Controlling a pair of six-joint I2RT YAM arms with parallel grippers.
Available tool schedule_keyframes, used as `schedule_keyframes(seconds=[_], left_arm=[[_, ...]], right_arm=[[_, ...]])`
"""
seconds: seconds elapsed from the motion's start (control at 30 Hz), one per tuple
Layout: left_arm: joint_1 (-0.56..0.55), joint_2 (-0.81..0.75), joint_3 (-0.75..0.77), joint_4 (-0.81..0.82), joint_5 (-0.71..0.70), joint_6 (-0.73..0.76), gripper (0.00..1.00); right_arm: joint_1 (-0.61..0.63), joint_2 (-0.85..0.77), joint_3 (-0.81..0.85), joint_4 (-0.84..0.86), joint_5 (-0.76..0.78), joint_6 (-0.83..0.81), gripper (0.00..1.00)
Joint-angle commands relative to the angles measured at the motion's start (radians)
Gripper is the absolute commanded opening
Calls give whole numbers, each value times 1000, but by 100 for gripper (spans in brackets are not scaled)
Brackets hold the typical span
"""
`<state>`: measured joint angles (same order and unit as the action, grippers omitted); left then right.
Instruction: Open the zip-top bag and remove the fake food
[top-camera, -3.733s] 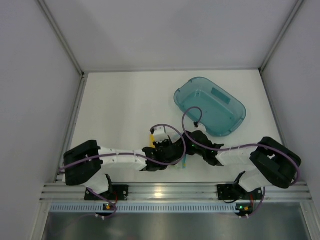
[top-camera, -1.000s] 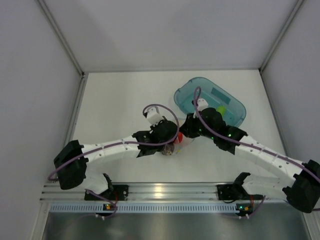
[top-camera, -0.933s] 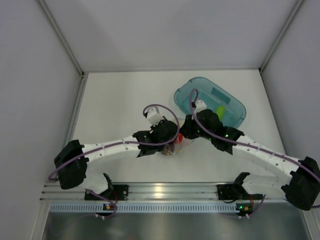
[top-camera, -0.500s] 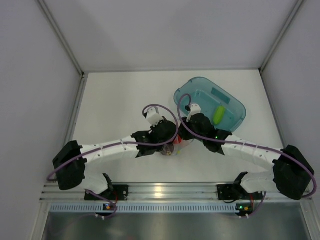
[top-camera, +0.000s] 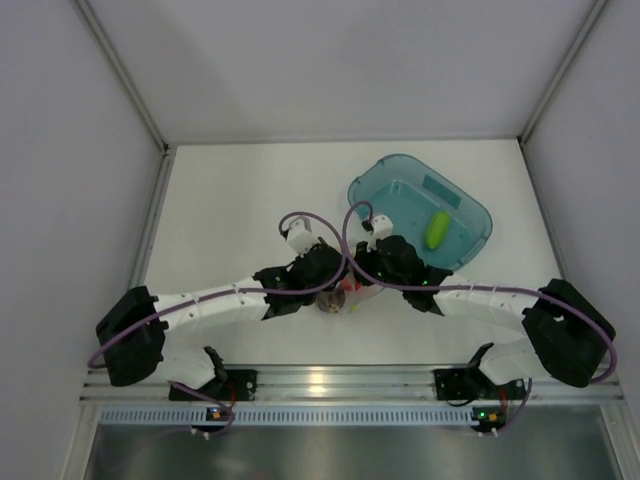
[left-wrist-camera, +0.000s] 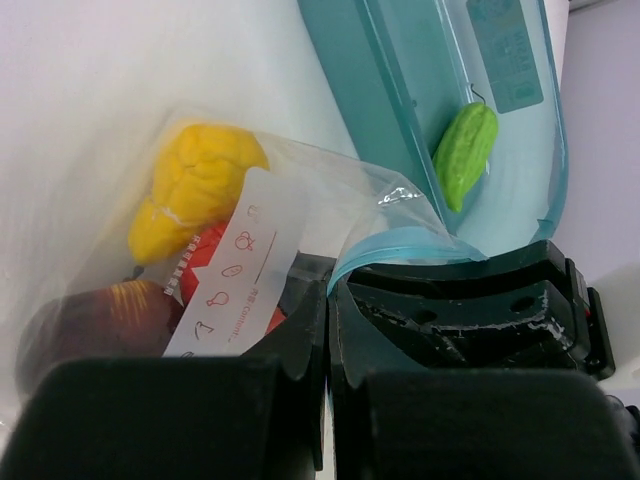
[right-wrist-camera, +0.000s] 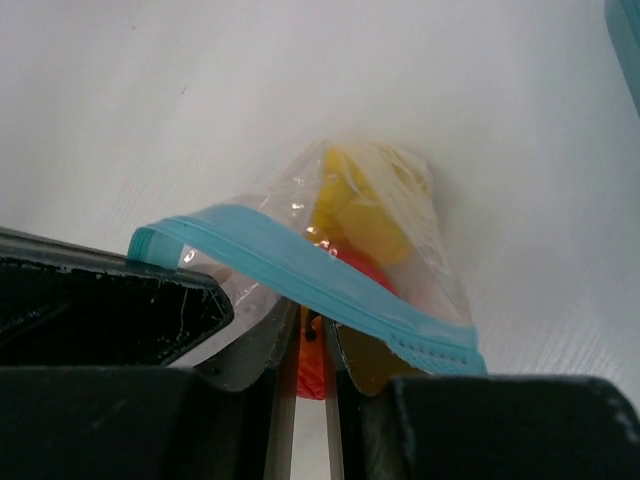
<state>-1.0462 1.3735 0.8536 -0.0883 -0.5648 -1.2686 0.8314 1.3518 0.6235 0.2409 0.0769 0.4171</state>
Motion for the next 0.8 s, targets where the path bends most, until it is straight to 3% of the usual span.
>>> schedule_keyframes(seconds=[0.0,0.77], left_arm=[[17,-53,-37,78,31,5,0],[74,-70,-77,78,62,8,0]], right_arm=[[21,21,-13,121,-32,-40,15],[86,7,-57,86,4,-84,18]])
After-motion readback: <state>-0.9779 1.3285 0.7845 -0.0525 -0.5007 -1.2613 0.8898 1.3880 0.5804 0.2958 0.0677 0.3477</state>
